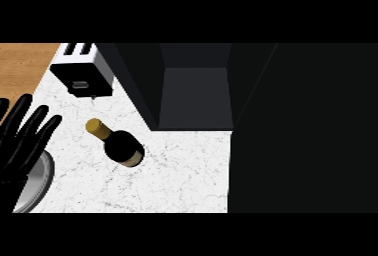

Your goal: Pick up the wine, place it into the cabinet and close the cabinet

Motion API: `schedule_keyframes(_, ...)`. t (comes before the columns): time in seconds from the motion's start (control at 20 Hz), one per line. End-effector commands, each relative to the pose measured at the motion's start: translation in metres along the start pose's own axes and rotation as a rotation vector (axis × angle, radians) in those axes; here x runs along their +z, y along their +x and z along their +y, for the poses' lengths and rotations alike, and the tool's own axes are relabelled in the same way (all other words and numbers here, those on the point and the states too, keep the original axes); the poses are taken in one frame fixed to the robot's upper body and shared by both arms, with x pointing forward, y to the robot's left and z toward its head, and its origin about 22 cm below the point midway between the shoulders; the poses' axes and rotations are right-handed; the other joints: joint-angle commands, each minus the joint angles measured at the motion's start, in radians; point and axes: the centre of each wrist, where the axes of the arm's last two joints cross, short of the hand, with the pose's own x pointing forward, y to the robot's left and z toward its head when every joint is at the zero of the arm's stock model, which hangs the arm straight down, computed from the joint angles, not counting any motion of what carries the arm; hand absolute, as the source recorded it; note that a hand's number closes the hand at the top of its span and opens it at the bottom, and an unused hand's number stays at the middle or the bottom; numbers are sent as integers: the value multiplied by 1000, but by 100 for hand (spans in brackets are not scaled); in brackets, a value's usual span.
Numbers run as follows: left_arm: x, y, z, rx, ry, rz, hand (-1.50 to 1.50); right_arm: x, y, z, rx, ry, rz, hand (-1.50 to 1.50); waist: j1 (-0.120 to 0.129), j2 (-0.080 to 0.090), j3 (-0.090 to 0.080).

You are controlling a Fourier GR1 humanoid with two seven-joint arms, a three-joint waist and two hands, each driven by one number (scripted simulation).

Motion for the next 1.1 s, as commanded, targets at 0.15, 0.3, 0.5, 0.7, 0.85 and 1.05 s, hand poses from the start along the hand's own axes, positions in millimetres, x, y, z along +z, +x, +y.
schedule_keyframes(0.15, -13, -35, 36, 56, 2, 29, -150, 18, 29, 8, -12, 27, -46, -150, -7, 2, 0)
schedule_keyframes(0.3, -22, -25, 53, 84, -7, 74, -150, 7, 40, 8, -22, 20, -43, -150, -5, 2, 0)
schedule_keyframes(0.5, -11, -45, 53, 88, -19, 120, -150, 12, 38, 9, 1, 14, -53, -150, -2, 1, 0)
schedule_keyframes(0.7, -2, -47, 71, 66, -17, 138, -150, 15, 42, 2, -5, 22, -46, -150, -2, 0, 0)
schedule_keyframes(0.85, -25, -69, 60, 66, -16, 160, -150, 11, 43, 8, -19, 43, -52, -150, -5, 1, 0)
schedule_keyframes(1.05, -19, -105, 57, 76, -9, 158, -150, 10, 44, 3, 4, 41, -40, -150, -6, 1, 0)
